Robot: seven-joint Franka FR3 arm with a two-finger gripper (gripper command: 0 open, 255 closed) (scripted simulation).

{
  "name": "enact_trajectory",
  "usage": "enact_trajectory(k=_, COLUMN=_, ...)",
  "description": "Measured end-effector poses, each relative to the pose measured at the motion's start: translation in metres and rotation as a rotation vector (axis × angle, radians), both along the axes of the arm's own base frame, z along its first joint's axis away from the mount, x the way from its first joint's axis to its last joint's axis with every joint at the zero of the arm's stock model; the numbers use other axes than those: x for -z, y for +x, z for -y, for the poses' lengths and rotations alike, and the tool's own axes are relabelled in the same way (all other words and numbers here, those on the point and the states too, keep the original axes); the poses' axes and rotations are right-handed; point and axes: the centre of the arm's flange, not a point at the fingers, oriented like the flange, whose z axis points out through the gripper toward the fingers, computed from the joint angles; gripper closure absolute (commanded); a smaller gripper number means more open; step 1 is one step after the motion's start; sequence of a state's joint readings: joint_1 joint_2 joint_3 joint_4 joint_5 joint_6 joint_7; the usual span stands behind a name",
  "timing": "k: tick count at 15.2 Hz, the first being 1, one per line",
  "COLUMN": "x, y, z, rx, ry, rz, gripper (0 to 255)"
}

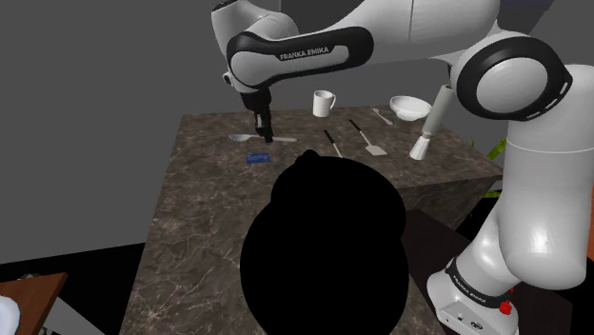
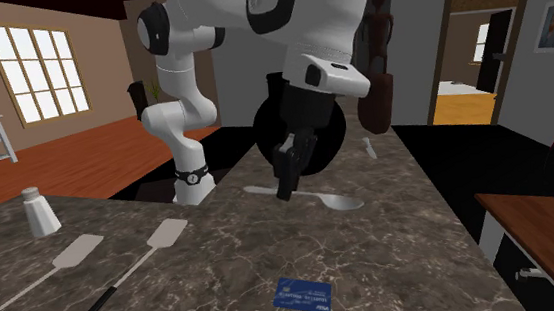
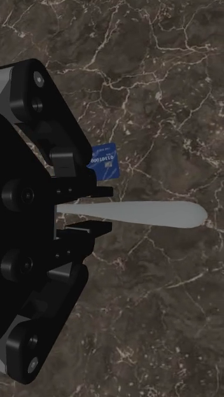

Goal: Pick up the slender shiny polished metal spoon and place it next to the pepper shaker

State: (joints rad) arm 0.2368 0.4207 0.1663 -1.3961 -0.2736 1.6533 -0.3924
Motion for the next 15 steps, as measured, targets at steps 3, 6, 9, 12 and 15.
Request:
enact_trajectory(k=3, x=-0.017, y=0.000, z=0.000, rx=0.000, ry=0.000, rz=0.000, gripper=255)
enact_trajectory(k=6, x=-0.032, y=-0.001, z=-0.002, rx=0.000, ry=0.000, rz=0.000, gripper=255)
enact_trajectory(k=9, x=-0.047, y=0.001, z=0.000, rx=0.000, ry=0.000, rz=0.000, gripper=255)
enact_trajectory(k=12, x=-0.055, y=-0.007, z=0.013, rx=0.000, ry=0.000, rz=0.000, gripper=255)
enact_trajectory(k=15, x=-0.057, y=-0.030, z=0.041, rx=0.000, ry=-0.001, rz=0.000, gripper=255)
